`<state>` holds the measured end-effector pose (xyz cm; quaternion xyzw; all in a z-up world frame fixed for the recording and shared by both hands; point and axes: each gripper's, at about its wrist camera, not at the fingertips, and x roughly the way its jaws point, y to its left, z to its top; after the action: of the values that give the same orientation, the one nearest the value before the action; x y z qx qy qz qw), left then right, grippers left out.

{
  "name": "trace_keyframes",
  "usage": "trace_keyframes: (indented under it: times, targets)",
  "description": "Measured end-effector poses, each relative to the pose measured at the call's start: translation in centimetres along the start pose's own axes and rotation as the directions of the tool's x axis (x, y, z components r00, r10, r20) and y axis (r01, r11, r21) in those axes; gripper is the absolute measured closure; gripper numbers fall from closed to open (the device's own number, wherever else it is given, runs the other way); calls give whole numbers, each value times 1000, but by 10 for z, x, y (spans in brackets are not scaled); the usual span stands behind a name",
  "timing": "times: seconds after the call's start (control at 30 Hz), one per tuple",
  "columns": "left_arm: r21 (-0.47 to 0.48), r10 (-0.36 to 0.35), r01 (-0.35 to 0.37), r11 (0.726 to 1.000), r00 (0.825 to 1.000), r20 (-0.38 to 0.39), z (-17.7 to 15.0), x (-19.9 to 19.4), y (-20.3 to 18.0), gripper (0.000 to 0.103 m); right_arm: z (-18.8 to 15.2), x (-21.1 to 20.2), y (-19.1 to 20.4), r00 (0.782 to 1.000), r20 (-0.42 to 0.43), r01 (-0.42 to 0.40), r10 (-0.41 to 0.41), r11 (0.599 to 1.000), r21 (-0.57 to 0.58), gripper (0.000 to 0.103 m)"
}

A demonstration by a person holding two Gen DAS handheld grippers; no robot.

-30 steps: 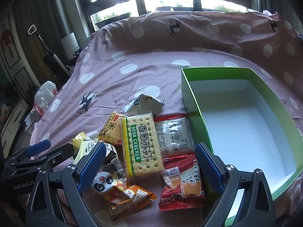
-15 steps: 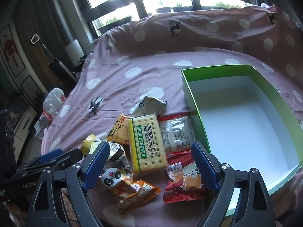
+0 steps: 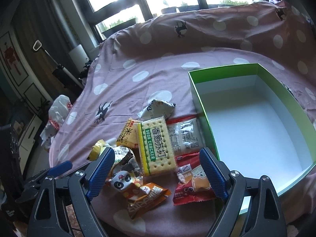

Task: Organize snacks
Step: 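Close the right gripper on the panda-print orange snack bag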

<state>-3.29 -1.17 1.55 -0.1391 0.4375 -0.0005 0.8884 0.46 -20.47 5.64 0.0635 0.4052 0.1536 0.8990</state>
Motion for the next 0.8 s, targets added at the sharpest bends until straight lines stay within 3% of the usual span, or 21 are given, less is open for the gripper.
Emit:
trace_keyframes:
  times: [0.33, 0.8]
  targets:
    - [13, -36, 36, 999, 999, -29, -12, -1, -15, 13, -4, -9, -3, 998, -4, -62, 62, 997, 51, 20]
    - [4, -83, 84, 996, 991, -100, -27, 5, -27, 23, -15, -6, -6, 982, -91, -156, 166, 982, 107, 23]
